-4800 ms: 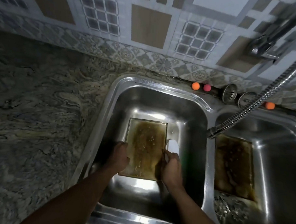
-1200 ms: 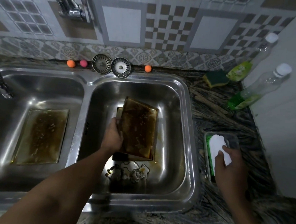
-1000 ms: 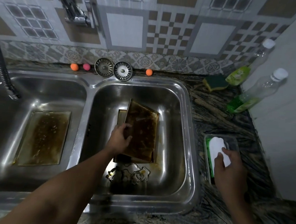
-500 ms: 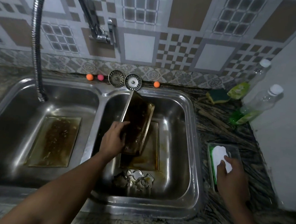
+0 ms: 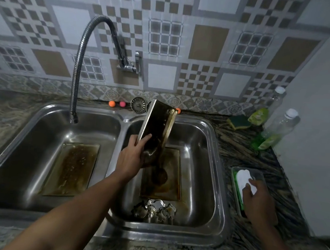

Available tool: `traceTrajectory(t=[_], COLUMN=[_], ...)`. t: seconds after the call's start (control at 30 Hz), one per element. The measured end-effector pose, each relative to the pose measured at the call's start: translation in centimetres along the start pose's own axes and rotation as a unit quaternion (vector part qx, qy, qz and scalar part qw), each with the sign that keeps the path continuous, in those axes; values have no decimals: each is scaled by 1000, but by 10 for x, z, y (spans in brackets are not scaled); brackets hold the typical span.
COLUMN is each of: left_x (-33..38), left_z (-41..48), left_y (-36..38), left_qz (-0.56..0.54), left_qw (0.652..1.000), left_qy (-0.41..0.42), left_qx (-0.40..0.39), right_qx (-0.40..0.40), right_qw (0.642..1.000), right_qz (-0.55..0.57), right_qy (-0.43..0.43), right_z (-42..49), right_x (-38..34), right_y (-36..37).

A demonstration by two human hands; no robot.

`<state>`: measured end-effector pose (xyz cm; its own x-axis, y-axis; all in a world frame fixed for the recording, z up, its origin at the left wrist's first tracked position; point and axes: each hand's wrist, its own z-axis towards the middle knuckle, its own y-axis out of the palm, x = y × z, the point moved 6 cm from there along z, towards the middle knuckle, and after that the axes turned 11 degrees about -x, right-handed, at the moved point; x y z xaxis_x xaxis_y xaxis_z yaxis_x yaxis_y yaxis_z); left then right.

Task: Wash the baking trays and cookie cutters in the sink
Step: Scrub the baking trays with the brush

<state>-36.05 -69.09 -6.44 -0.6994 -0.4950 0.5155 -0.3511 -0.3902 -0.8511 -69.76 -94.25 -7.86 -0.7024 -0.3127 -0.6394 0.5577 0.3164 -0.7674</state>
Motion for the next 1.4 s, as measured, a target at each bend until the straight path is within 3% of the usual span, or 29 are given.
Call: traceTrajectory(t=[0.2, 0.43, 0.63, 0.77, 0.87, 1.07, 1.3, 1.4], left_x=[15, 25, 35, 36, 35, 29, 28, 24], left_z=[3, 16, 26, 27, 26, 25, 29, 25], left_y=[-19, -32, -36, -33, -36, -38, -39, -36], left_qz=[-6, -185, -273, -322, -339, -374, -381, -395], left_qw=[999, 980, 959, 944, 939, 926, 923, 916], left_qy=[22, -16, -48, -40, -35, -31, -34, -46], left_qx=[30, 74, 64, 54, 49, 41, 50, 52], right_qx=[22, 141, 72, -26, -47, -24, -82, -65], right_qw=[1000, 981, 967, 960, 956, 973, 940, 956], right_qz=[22, 113, 183, 139, 90, 86, 48, 33], right_qy=[0, -73, -161, -244, -276, -213, -328, -283], right_z=[-6, -1, 25, 33, 39, 61, 37, 54], right_x=[-6, -82, -194, -263, -297, -319, -344, -321], right_y=[-9, -58, -29, 18, 45, 70, 94, 76])
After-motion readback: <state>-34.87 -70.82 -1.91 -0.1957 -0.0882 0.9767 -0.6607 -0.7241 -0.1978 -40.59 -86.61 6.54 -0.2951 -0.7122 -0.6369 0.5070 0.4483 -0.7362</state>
